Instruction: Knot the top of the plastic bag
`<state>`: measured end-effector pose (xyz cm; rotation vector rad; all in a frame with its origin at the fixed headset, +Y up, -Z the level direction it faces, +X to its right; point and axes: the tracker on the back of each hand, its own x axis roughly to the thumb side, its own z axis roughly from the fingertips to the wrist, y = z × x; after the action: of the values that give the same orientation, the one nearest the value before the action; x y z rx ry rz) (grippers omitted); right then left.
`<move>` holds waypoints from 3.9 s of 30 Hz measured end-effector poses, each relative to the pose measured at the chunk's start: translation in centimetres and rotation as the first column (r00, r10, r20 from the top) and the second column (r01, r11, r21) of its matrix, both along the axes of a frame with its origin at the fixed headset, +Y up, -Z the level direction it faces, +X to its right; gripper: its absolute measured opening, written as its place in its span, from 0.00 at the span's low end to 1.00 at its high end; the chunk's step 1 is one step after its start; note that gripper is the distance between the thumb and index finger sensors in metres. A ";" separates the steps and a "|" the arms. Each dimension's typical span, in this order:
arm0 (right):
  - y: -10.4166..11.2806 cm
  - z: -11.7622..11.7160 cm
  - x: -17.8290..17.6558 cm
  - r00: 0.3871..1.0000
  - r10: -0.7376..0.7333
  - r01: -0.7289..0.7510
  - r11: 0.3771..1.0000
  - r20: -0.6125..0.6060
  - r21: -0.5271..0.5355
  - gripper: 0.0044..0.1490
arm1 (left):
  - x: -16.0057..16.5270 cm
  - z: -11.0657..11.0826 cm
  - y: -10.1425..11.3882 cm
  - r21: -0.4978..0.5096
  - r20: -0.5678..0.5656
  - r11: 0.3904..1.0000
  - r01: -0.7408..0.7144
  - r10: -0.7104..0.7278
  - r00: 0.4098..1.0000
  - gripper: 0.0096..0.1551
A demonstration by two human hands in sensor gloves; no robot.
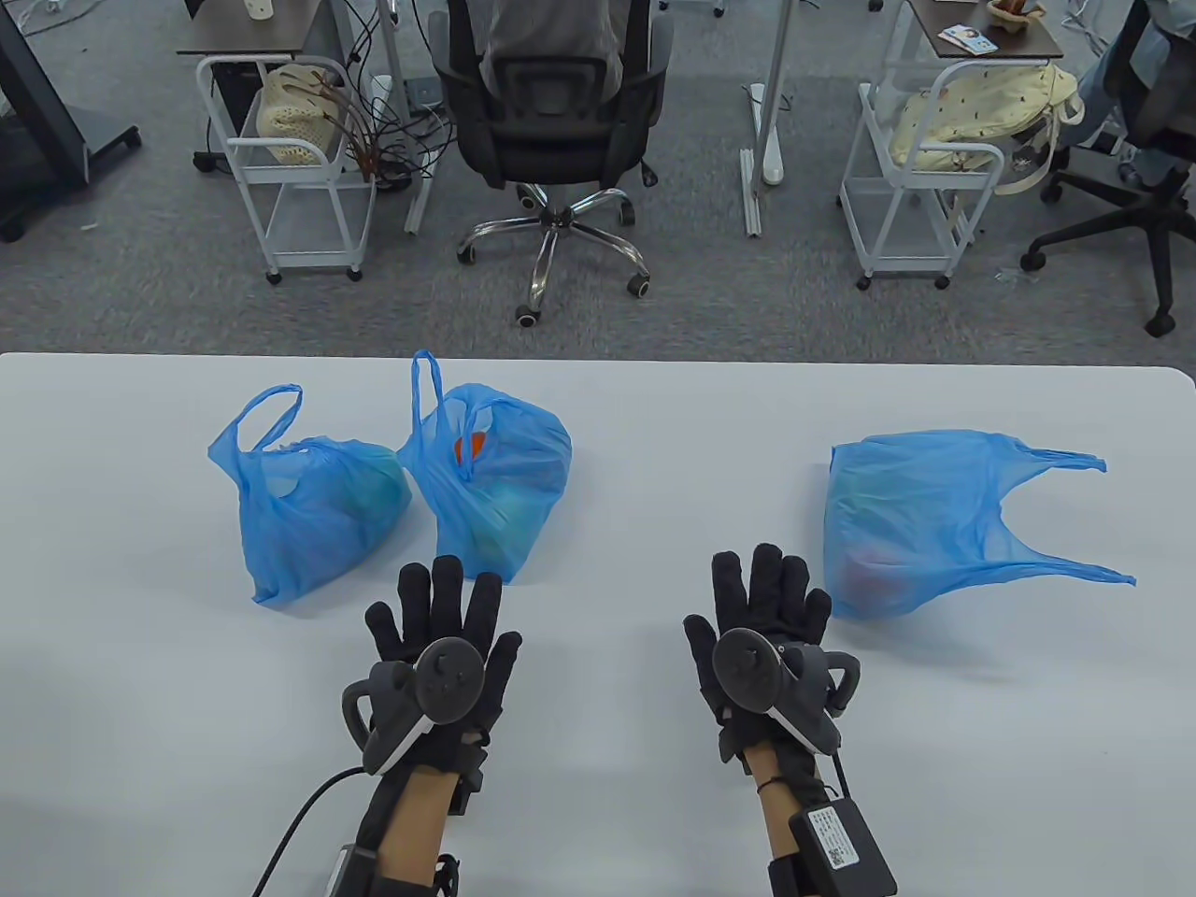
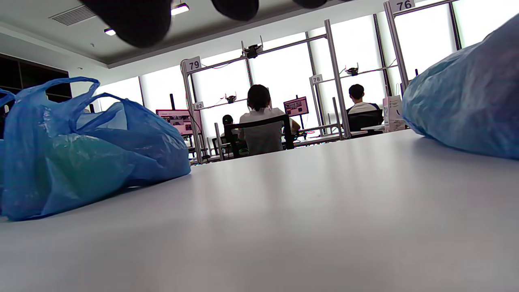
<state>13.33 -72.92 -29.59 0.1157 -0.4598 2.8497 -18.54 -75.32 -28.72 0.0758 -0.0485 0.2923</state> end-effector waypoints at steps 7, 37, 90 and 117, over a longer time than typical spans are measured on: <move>0.0 -0.1 0.2 1.000 -0.010 0.010 0.999 0.004 0.031 0.48 | -0.1 0.0 0.0 -0.003 -0.001 1.000 -0.002 0.002 1.000 0.36; -2.7 3.5 14.3 0.145 -0.968 0.723 0.245 0.204 0.646 0.55 | -0.3 -0.2 -0.4 -0.064 0.001 0.993 -0.094 0.095 0.996 0.36; 3.7 0.5 9.8 0.293 -0.936 0.936 0.238 -0.198 0.259 0.12 | 0.6 0.8 1.9 0.071 0.111 0.921 -0.383 0.374 0.921 0.43; 0.7 -0.9 -1.3 0.471 -0.811 0.758 0.574 -0.348 -0.310 0.11 | -1.0 0.6 2.0 -0.028 0.127 0.502 -0.865 0.860 0.495 0.23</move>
<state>12.06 -72.22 -30.52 0.4247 -0.1606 1.8101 -19.58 -73.33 -28.15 0.1189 -0.1432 1.3414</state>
